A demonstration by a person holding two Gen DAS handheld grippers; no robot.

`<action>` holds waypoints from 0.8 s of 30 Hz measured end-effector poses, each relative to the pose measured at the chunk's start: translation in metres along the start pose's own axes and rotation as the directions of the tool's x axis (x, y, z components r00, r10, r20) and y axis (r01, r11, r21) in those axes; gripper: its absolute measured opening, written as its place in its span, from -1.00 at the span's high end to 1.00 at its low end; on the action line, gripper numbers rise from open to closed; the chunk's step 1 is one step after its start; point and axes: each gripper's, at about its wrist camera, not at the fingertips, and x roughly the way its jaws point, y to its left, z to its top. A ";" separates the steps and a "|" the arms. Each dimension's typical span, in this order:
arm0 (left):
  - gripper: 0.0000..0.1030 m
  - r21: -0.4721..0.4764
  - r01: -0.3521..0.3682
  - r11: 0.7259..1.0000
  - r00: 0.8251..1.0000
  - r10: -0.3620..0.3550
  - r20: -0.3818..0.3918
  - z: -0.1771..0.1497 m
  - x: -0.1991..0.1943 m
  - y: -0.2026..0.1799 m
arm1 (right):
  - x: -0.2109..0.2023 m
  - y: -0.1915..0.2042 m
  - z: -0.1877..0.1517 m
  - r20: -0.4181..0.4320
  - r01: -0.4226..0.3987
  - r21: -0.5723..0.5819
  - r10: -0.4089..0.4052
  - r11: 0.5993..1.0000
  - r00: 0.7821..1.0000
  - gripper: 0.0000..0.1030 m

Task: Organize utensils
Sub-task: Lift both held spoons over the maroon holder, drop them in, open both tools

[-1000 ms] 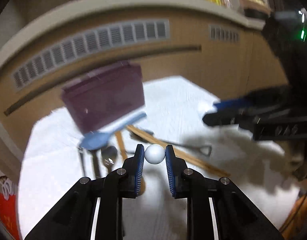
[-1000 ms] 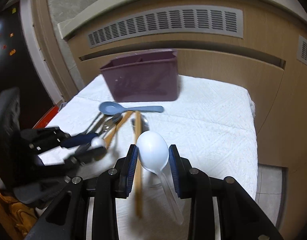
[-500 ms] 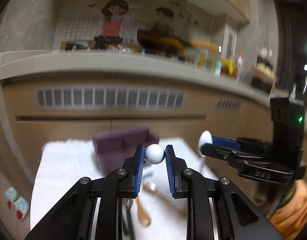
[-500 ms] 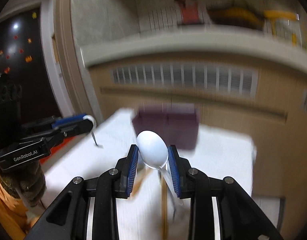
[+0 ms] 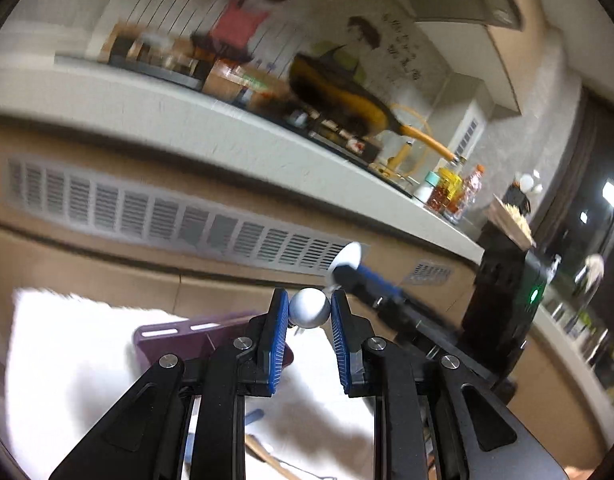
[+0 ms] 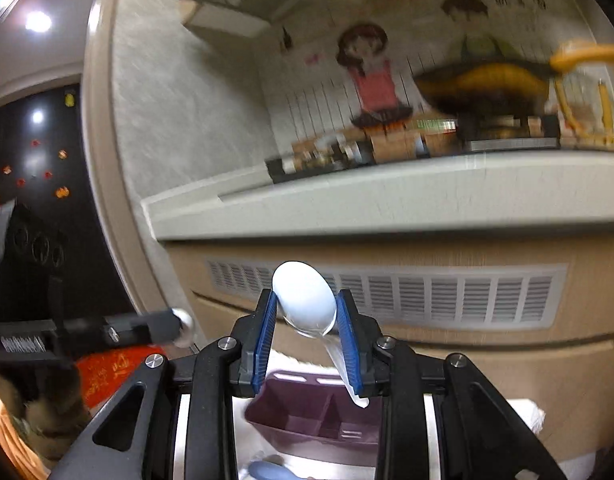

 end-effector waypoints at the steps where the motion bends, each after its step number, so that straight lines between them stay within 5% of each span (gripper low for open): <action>1: 0.56 -0.020 -0.002 1.000 1.000 0.001 -0.007 -0.001 0.012 0.010 | 0.008 -0.006 -0.003 -0.015 0.003 0.005 -0.003 1.000 1.000 0.44; 7: 0.56 -0.088 -0.039 0.995 0.995 0.031 -0.093 -0.026 0.066 0.056 | 0.058 -0.037 -0.040 -0.135 0.031 0.068 -0.022 0.997 0.991 0.44; 10: 0.33 -0.071 -0.088 0.994 0.990 0.079 -0.118 -0.041 0.079 0.069 | 0.076 -0.044 -0.060 -0.207 0.041 0.076 -0.025 0.996 0.978 0.38; 13: -0.15 -0.045 -0.113 0.993 0.988 0.108 -0.110 -0.054 0.080 0.075 | 0.086 -0.045 -0.076 -0.267 0.059 0.070 -0.038 0.996 0.963 -0.03; 18: -0.33 0.031 -0.217 0.976 0.974 0.219 -0.054 -0.067 0.059 0.072 | 0.072 -0.032 -0.090 -0.269 0.147 -0.040 -0.152 0.988 0.951 -0.24; 24: -0.37 0.104 -0.379 0.919 0.923 0.384 -0.032 -0.103 0.028 0.070 | 0.036 -0.010 -0.108 -0.220 0.246 -0.202 -0.288 0.948 0.932 -0.88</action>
